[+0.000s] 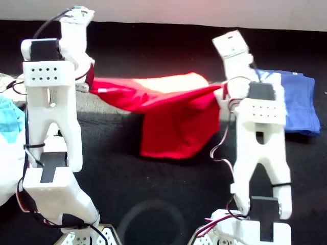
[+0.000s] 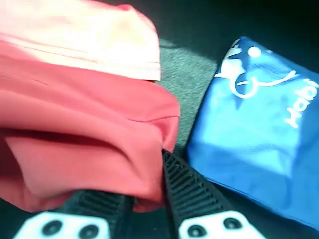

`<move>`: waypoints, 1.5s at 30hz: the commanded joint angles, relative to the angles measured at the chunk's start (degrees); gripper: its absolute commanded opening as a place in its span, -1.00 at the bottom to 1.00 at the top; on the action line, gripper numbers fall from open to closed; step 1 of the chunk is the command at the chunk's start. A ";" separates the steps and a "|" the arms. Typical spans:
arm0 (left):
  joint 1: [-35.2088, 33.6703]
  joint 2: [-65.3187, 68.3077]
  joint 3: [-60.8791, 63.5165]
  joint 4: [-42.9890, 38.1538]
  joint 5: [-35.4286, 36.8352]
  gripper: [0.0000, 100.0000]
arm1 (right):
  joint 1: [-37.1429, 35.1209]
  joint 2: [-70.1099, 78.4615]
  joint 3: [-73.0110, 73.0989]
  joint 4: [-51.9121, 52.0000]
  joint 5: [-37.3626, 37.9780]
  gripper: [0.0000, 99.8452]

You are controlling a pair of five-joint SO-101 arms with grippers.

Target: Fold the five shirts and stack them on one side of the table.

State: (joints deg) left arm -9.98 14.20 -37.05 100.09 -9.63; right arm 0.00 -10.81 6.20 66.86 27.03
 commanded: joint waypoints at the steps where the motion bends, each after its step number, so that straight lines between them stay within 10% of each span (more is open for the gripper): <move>1: -0.66 -1.54 -0.84 1.14 6.59 -0.98 | 5.23 -4.00 -6.20 0.92 3.87 -0.99; 13: 0.57 0.22 32.92 0.70 7.56 -0.98 | 7.34 -4.35 10.77 1.19 10.20 -0.98; 20: 1.54 2.77 35.56 0.70 2.99 -0.95 | 4.53 -4.88 16.40 7.25 10.11 -0.55; 30: 1.36 -4.53 34.95 1.14 1.14 -0.52 | -0.40 -27.03 16.22 17.36 9.76 -0.60; 45: 5.05 -7.34 49.63 -9.32 -21.01 -0.52 | -6.73 -40.84 45.41 5.14 9.67 -0.60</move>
State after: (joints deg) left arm -6.29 6.11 8.75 96.40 -29.23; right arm -6.24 -49.58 48.31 74.59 36.44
